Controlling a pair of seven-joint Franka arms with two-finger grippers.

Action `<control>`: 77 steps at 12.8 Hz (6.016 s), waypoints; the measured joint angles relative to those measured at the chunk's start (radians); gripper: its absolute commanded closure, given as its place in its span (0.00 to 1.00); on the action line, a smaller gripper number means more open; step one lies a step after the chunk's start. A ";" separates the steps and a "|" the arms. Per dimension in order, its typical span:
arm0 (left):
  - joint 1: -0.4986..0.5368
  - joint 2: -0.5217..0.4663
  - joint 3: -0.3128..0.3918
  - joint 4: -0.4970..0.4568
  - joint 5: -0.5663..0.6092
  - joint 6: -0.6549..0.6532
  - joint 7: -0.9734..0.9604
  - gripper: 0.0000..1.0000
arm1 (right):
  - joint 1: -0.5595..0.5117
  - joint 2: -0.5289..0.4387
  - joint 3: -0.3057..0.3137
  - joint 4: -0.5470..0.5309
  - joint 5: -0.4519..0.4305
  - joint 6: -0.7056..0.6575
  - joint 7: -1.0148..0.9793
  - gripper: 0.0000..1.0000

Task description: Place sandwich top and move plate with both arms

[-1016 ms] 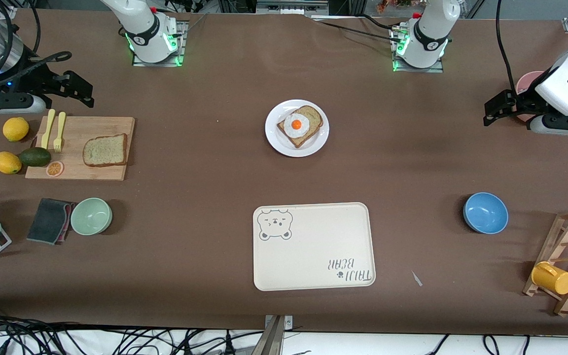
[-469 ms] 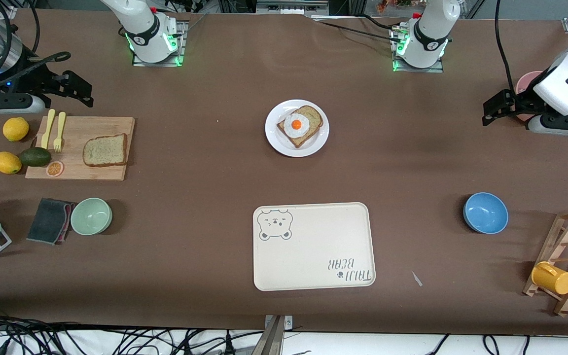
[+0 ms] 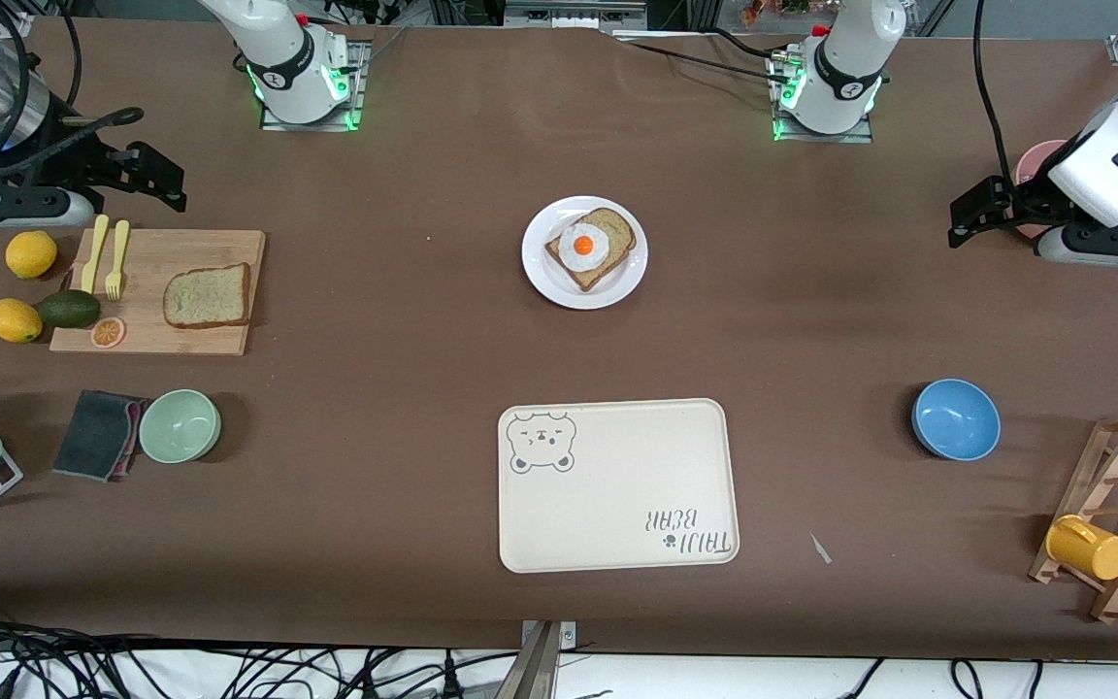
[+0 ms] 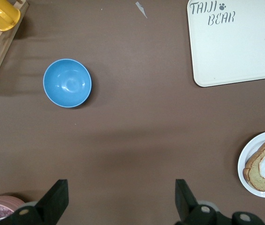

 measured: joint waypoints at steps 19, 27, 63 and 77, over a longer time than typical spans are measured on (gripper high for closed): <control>0.000 0.000 -0.003 0.000 0.000 0.000 0.000 0.00 | 0.001 0.069 0.020 -0.355 -0.086 0.448 -0.009 0.00; 0.000 0.000 -0.003 0.000 0.000 0.000 0.000 0.00 | 0.001 0.074 0.019 -0.576 -0.298 0.636 0.058 0.01; 0.000 0.000 -0.003 0.000 0.000 0.000 0.000 0.00 | 0.002 0.228 0.242 -0.349 -0.386 0.313 0.238 1.00; 0.000 0.000 -0.003 0.000 0.000 0.000 0.000 0.00 | 0.234 0.336 0.773 -0.177 -0.450 0.475 0.377 1.00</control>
